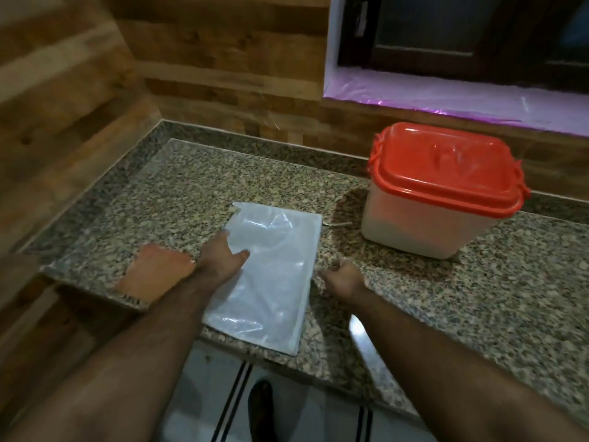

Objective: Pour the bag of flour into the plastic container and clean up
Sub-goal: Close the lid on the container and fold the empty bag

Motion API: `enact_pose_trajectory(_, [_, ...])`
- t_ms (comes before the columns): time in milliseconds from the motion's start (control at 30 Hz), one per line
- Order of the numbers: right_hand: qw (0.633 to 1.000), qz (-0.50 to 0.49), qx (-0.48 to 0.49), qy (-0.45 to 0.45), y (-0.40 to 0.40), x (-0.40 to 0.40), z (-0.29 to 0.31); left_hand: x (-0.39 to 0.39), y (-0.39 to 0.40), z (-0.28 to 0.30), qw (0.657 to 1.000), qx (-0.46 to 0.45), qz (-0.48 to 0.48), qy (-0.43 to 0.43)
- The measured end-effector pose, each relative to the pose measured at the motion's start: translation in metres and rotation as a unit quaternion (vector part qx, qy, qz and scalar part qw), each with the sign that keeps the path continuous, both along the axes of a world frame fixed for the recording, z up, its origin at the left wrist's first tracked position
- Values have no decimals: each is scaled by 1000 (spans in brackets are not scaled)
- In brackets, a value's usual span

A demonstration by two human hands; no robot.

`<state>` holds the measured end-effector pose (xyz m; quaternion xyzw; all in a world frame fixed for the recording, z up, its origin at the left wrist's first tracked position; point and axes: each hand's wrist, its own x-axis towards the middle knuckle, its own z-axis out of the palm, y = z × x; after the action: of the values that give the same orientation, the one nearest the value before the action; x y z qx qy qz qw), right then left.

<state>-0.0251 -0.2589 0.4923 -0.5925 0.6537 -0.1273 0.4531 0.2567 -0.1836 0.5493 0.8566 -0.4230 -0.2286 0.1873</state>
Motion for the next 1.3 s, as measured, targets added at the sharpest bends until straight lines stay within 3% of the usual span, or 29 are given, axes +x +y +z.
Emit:
enact_pose_trajectory(167, [999,-50,6,13,-20,31,-2,66,-33,-33,999,25,25,35])
enact_pose_trajectory(367, [988,-117,77,-67,-21,65,5,88,-51,-36,966,-1,70,247])
enact_pose_trajectory(533, [977,-144,117,-102,-30,69,-2,110,-58,-44,946,-3,34,323])
enact_pose_trajectory(733, [978,-130,79,-142,-38,67,-1,119,-66,-55,933,10,-1,359])
enact_pose_trajectory(900, [951,-209,6,-227,-41,62,-6,121,-66,-61,922,-20,-11,386])
enact_pose_trajectory(1033, [966,-132,15,-220,-26,42,-6,130,-57,-61,901,-49,-7,431])
enact_pose_trajectory(1133, [988,32,-22,-149,-14,34,3,122,-53,-65,863,-24,30,504])
enact_pose_trajectory(1200, [985,97,-63,-128,-2,36,3,117,-31,-71,887,34,-17,459])
enact_pose_trajectory(1233, [982,111,-92,-120,3,38,1,112,-25,-67,898,70,10,435])
enact_pose_trajectory(1267, [979,129,-128,-92,6,38,0,111,-25,-65,900,66,9,430])
enact_pose_trajectory(1300, [973,152,-163,-53,8,37,-1,110,-35,-68,886,1,1,463])
